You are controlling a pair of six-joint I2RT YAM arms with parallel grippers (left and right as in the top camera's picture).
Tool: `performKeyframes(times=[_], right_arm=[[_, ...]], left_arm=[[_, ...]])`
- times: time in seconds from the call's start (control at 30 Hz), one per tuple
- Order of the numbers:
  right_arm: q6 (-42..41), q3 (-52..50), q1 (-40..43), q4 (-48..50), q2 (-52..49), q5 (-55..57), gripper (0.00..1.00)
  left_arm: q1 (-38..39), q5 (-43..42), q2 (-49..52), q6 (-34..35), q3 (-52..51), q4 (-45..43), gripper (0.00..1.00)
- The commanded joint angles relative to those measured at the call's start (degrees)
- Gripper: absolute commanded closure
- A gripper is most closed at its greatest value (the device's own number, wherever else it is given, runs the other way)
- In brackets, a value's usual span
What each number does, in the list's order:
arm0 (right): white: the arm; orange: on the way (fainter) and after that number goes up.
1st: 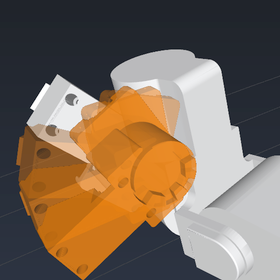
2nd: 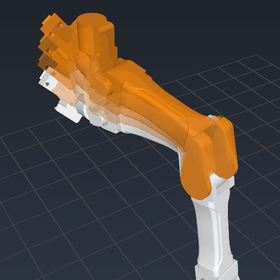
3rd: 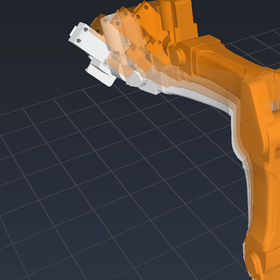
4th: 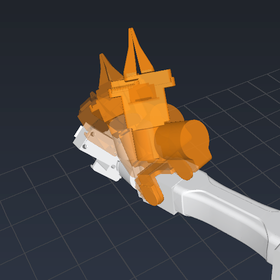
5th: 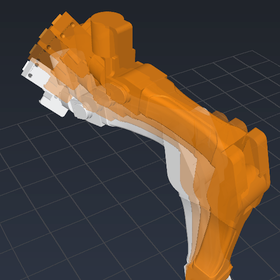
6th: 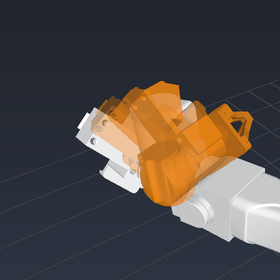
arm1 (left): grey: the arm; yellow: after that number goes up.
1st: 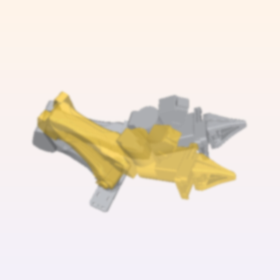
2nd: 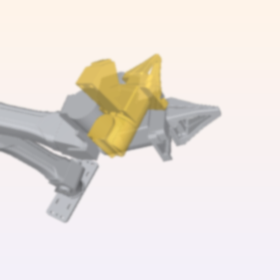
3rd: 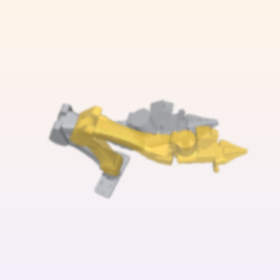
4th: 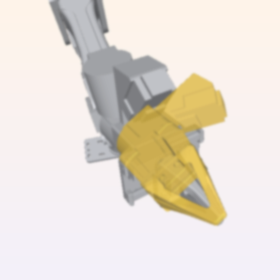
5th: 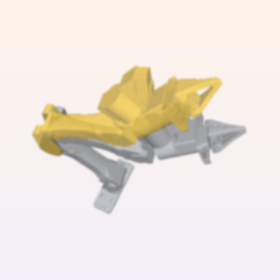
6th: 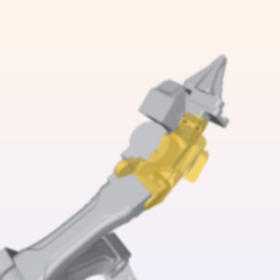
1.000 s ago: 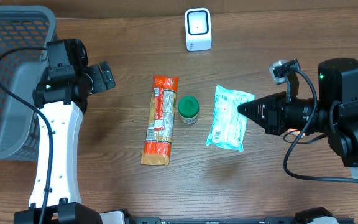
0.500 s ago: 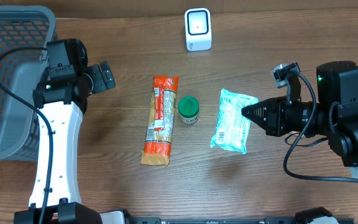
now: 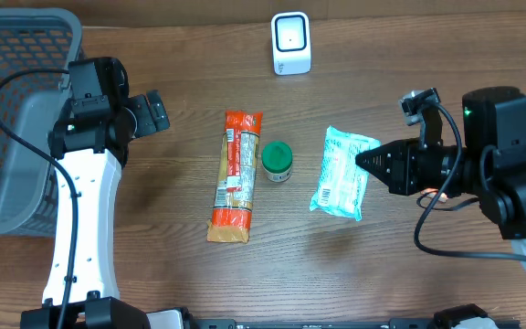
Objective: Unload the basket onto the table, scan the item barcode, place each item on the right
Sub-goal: 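Lift the mint-green snack bar and pull it right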
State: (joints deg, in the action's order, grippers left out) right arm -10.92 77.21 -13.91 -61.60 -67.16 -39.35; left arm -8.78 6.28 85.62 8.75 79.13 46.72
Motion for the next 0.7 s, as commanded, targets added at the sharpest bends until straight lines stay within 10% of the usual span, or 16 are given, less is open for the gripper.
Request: performKeyframes(times=[0.0,0.67], right_arm=[[-1.1,0.1,-0.3,1.1,-1.0,-0.1,0.96],[-6.7,5.0,-3.8,3.7,-3.8,6.3,0.97]], left_arm=[[-0.2,0.3,0.6,-1.1,0.6,-0.2,0.00],[-0.2,0.3,0.6,-1.1,0.6,-0.2,0.00]])
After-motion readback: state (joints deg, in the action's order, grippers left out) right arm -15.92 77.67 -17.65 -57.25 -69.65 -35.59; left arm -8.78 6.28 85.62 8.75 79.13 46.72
